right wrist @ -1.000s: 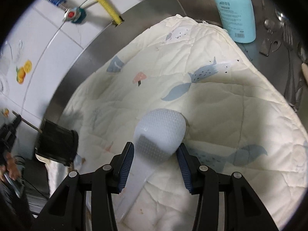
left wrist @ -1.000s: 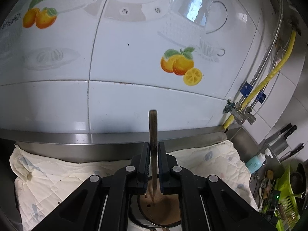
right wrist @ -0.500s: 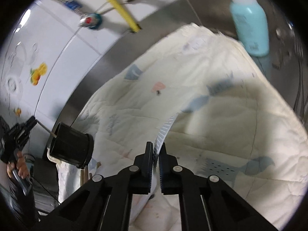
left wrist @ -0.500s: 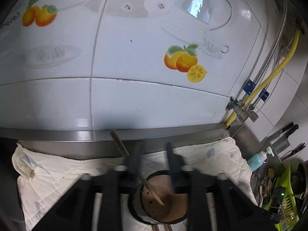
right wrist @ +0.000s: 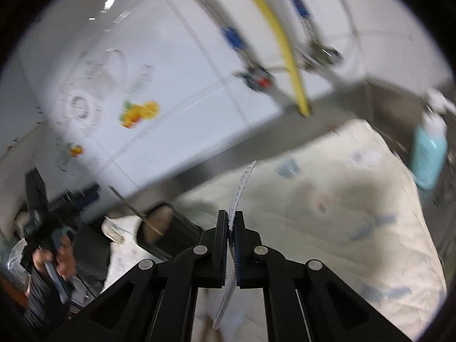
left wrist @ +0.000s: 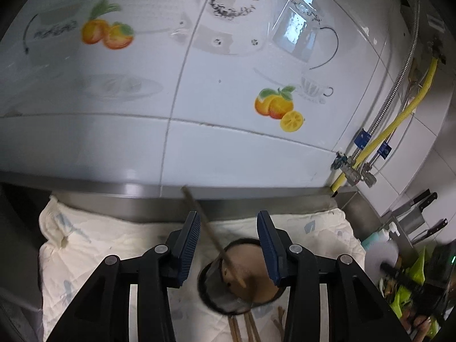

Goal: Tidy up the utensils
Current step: 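Lower the textured rice paddle into the black cup and open the right tool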

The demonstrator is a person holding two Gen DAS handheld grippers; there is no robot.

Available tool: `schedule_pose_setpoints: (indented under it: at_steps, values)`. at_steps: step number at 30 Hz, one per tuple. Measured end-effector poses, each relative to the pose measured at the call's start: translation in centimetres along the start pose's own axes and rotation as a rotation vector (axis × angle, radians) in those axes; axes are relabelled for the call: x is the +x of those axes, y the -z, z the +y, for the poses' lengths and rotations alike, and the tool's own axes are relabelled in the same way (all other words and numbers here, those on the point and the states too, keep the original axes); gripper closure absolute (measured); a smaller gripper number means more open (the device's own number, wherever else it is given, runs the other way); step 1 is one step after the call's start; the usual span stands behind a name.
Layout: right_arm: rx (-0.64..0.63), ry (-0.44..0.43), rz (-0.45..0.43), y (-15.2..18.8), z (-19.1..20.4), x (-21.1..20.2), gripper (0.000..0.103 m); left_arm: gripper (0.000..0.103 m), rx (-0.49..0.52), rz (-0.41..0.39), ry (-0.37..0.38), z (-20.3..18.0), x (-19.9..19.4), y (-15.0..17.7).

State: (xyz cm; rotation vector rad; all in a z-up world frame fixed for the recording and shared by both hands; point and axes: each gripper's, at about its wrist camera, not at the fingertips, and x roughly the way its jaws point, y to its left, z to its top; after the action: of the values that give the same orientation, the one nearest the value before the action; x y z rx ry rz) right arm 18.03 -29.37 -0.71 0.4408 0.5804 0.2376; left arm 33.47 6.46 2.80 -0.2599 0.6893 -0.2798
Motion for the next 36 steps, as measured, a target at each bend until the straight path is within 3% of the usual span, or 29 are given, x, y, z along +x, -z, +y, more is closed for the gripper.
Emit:
schedule_pose_setpoints:
  at_steps: [8, 16, 29, 36]
  values:
    - [-0.127, -0.095, -0.114, -2.7, 7.2, 3.5, 0.097, 0.058, -0.017, 0.045, -0.022, 2.2, -2.6, 3.8]
    - [-0.314, -0.051, -0.162, -2.3, 12.3, 8.5, 0.097, 0.058, -0.04, 0.094, -0.054, 4.9, -3.7, 7.1]
    - [-0.522, 0.048, -0.008, 1.7, 13.8, 13.4, 0.097, 0.058, -0.058, 0.211, -0.04, 6.3, -2.7, 10.1]
    - [-0.538, 0.076, 0.088, 2.6, 13.8, 14.1, 0.097, 0.058, -0.032, 0.245, -0.03, 4.8, -1.4, 10.5]
